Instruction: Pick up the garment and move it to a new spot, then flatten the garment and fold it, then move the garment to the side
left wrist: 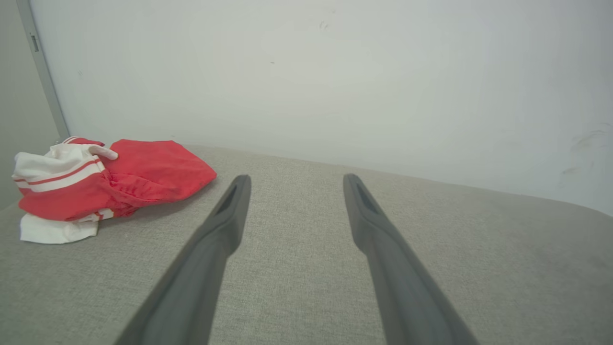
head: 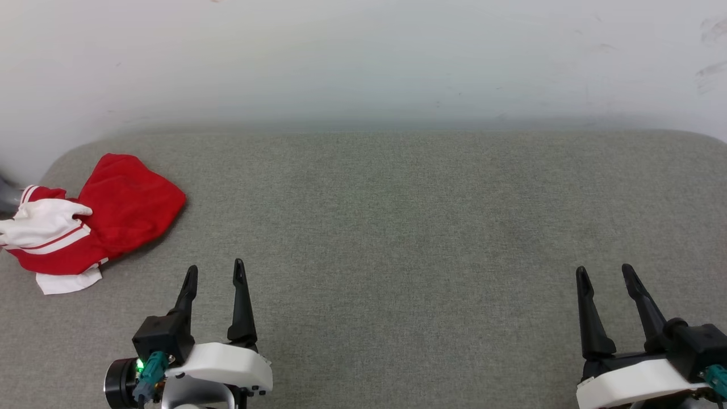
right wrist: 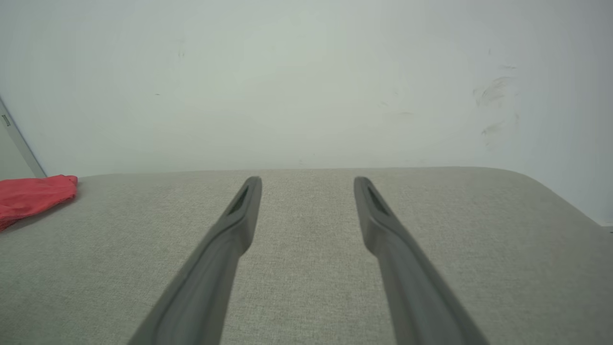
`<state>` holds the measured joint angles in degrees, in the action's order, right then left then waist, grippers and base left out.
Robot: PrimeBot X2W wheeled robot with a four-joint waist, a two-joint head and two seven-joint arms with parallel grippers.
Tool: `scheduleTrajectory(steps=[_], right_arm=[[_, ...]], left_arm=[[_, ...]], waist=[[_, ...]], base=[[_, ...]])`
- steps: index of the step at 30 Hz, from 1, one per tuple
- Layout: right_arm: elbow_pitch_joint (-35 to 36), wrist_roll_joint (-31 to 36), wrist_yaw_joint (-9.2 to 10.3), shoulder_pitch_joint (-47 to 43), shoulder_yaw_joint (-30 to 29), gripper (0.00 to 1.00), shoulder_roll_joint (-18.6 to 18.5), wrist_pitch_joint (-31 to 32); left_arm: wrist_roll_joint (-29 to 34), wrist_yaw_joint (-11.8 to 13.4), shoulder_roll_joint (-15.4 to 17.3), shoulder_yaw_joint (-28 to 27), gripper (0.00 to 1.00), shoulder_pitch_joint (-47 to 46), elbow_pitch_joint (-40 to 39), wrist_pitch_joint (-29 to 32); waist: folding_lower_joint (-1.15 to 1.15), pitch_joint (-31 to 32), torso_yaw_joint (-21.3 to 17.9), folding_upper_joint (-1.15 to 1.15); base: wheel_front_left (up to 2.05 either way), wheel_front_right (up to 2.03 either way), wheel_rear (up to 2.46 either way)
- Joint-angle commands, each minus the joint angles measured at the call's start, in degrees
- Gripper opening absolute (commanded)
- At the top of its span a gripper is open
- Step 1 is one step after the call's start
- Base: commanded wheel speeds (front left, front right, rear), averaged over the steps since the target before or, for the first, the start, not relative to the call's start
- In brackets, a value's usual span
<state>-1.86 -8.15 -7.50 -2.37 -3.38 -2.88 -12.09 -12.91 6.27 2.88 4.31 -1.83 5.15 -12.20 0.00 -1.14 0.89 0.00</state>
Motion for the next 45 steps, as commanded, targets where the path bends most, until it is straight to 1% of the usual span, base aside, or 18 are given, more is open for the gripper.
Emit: scheduleTrajectory(steps=[1,16,23,25,29,38,45], right_arm=[[0.7,1.2,0.02,-0.5,0.0,1.00,0.0,-0.7],[1.0,4.1,0.02,-1.3,0.2,1.00,0.0,-2.3],[1.0,5.3,0.02,-1.8,0.3,1.00,0.0,-3.0],[0.9,4.8,0.02,-2.0,0.3,1.00,0.0,-3.1],[0.2,1.9,0.03,-2.1,0.1,1.00,0.0,-3.1],[-0.5,0.5,0.03,-2.0,0.4,1.00,0.0,-3.1],[-0.9,-0.1,0.03,-2.1,0.4,1.00,0.0,-3.1]], left_arm=[[1.4,-0.2,0.3,0.2,1.00,0.2,-0.6,-0.5],[5.8,-1.5,0.1,0.0,1.00,0.8,-0.5,-2.2],[7.1,-1.6,0.0,-0.1,1.00,1.1,0.0,-2.8],[7.3,-1.5,0.0,0.0,1.00,1.1,0.2,-3.1],[5.5,-1.8,0.0,-0.1,1.00,1.2,0.8,-3.0],[4.2,-2.2,0.0,-0.1,1.00,0.8,2.1,-3.0],[3.9,-2.1,0.0,0.0,1.00,0.8,2.6,-3.0]], waist=[[0.00,0.0,0.0,0.00],[0.00,-0.2,0.2,0.00],[0.00,-0.4,0.3,0.00],[0.00,-0.4,0.3,0.00],[0.00,-0.4,0.4,0.00],[0.00,-0.4,0.5,0.00],[0.00,-0.3,0.6,0.00]], base=[[0.00,0.00,0.00],[0.00,0.00,0.00],[0.00,0.00,0.00],[0.00,0.00,0.00],[0.00,0.00,0.00],[0.00,0.00,0.00],[0.00,0.00,0.00]])
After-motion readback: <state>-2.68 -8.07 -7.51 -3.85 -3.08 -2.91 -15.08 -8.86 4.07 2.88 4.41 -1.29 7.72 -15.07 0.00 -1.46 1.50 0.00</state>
